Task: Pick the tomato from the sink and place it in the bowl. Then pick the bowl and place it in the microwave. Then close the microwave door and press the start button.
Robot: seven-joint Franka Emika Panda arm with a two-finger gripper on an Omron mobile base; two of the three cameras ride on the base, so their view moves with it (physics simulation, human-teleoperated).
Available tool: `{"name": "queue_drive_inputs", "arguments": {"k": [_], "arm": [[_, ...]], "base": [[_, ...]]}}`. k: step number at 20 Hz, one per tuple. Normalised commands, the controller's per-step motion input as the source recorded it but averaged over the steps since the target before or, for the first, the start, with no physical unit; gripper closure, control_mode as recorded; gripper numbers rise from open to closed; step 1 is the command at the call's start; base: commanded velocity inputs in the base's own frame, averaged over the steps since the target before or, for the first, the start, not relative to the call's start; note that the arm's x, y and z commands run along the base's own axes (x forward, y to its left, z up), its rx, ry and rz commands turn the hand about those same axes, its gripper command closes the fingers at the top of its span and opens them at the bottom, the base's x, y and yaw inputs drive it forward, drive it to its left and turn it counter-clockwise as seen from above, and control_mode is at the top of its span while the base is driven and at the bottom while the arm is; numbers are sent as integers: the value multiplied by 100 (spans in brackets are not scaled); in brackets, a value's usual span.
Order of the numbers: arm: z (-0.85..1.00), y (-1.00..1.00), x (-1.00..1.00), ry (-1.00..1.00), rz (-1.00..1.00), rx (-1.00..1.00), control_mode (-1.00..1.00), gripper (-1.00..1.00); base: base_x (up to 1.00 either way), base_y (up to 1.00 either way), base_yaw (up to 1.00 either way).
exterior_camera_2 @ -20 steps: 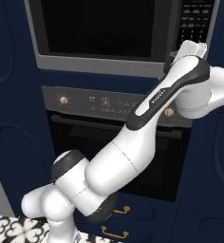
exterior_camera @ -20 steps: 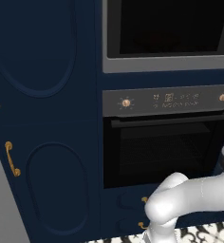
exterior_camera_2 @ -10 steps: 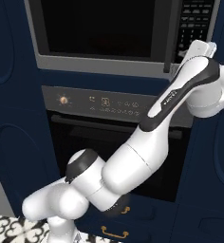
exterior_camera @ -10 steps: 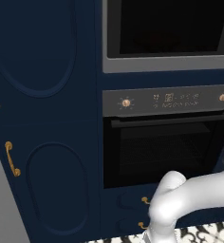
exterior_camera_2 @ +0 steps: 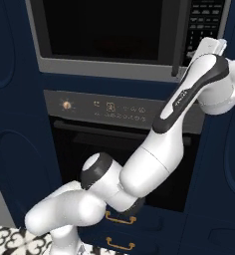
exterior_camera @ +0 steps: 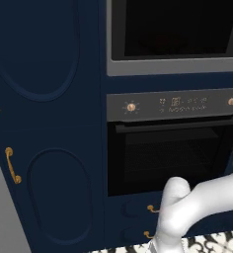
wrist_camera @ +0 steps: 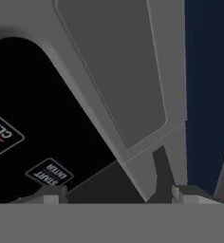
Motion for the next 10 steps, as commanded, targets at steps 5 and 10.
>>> {"name": "queue_drive_inputs", "arguments": {"k": [5, 10], "arm": [[-19, -12, 36, 2, 0, 0, -100, -100], [-28, 5, -24, 0, 0, 0, -100, -100]], "base": [[0, 0, 0], [0, 0, 0]]}}
